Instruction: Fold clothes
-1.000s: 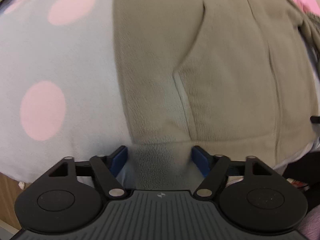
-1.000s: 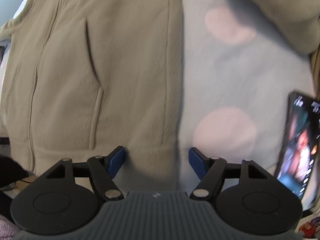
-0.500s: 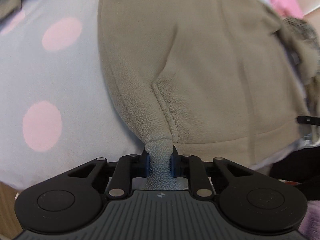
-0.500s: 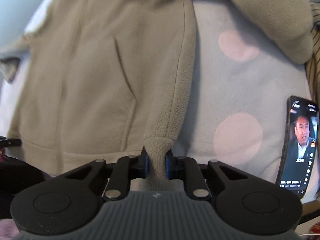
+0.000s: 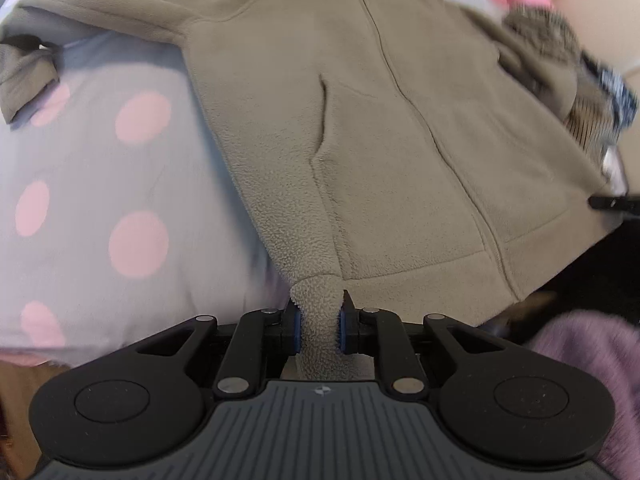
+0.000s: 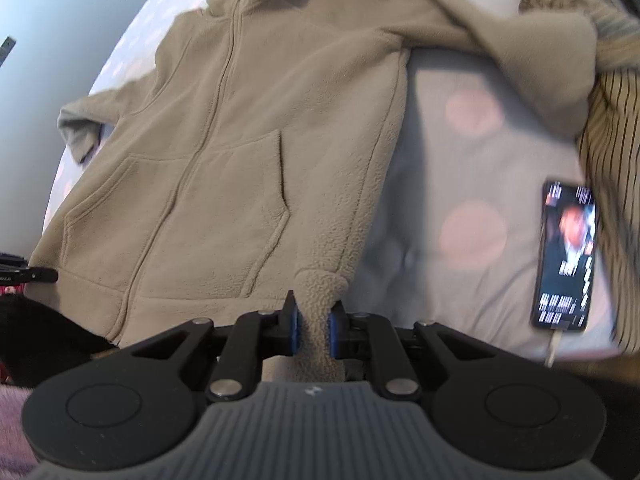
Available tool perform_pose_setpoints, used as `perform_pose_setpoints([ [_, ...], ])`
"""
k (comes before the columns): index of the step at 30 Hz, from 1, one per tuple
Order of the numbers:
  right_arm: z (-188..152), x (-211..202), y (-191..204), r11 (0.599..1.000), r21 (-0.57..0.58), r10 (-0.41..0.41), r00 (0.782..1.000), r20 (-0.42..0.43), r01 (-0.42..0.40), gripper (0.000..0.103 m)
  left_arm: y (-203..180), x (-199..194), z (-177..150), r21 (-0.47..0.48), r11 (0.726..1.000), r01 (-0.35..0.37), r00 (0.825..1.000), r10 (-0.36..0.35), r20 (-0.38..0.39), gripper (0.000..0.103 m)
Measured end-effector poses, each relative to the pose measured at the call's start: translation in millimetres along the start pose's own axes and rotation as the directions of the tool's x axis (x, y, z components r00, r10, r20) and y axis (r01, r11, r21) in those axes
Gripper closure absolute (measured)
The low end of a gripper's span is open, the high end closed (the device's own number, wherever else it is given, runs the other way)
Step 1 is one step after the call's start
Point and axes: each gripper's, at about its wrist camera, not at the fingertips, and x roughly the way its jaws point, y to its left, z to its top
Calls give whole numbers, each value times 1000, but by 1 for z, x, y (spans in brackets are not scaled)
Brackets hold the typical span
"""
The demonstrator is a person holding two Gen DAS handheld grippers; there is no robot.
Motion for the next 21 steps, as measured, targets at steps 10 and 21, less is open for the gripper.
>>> perform_pose_setpoints([
  [10,-23,67,-1,994,10,-108,989,-96,110,84,2,74,21,-24,999,-39,986,34,-163,81],
  [21,-31,80,29,914,-207,-362,932,-31,348,47,-11,73,29,20,993,-117,974,119,-192,56],
])
